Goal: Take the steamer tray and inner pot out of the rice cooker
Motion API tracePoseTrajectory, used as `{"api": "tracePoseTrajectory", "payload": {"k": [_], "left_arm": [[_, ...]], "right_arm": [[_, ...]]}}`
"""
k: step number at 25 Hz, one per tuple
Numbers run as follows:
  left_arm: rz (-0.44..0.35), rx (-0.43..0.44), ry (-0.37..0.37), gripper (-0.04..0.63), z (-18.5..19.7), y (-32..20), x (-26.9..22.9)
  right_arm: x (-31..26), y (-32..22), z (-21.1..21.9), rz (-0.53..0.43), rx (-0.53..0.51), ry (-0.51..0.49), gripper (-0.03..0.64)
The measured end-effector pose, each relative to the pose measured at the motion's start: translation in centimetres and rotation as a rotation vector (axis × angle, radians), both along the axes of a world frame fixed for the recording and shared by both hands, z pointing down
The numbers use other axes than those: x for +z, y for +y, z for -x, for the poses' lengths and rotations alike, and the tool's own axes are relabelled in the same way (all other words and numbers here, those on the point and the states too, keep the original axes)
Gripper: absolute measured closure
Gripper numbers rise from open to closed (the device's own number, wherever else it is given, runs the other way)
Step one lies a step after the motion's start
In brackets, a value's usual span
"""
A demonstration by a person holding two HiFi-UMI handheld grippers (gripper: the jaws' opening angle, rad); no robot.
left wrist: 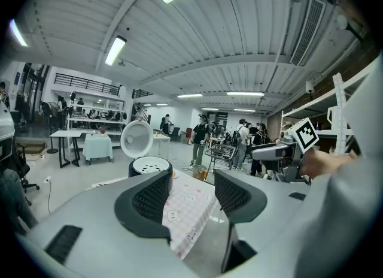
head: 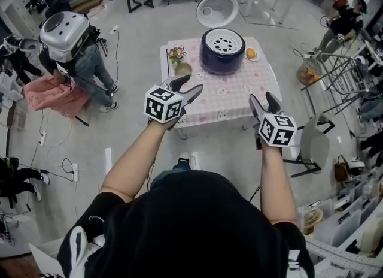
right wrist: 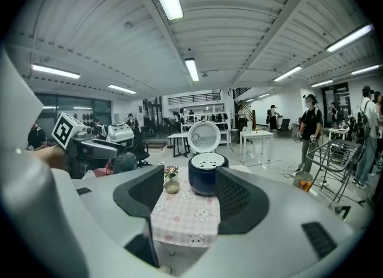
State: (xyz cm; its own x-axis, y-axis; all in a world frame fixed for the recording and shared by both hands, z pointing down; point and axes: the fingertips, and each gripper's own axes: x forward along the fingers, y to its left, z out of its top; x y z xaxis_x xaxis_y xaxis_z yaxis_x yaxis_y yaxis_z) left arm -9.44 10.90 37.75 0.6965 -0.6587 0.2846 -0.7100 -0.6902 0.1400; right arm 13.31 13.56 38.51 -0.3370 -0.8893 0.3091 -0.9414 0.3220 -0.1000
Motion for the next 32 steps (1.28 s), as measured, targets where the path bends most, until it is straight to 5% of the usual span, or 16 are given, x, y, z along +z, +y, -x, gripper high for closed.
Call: {"api": "tracePoseTrajectory", "payload": {"k": [32], "left_arm": [[0.080,0.143,0.029,0.346,3.0,-22.1,4.2]], "right_arm": [[3.1,-18.1,3.5,0.083,0.145,0.002,0.339]]}}
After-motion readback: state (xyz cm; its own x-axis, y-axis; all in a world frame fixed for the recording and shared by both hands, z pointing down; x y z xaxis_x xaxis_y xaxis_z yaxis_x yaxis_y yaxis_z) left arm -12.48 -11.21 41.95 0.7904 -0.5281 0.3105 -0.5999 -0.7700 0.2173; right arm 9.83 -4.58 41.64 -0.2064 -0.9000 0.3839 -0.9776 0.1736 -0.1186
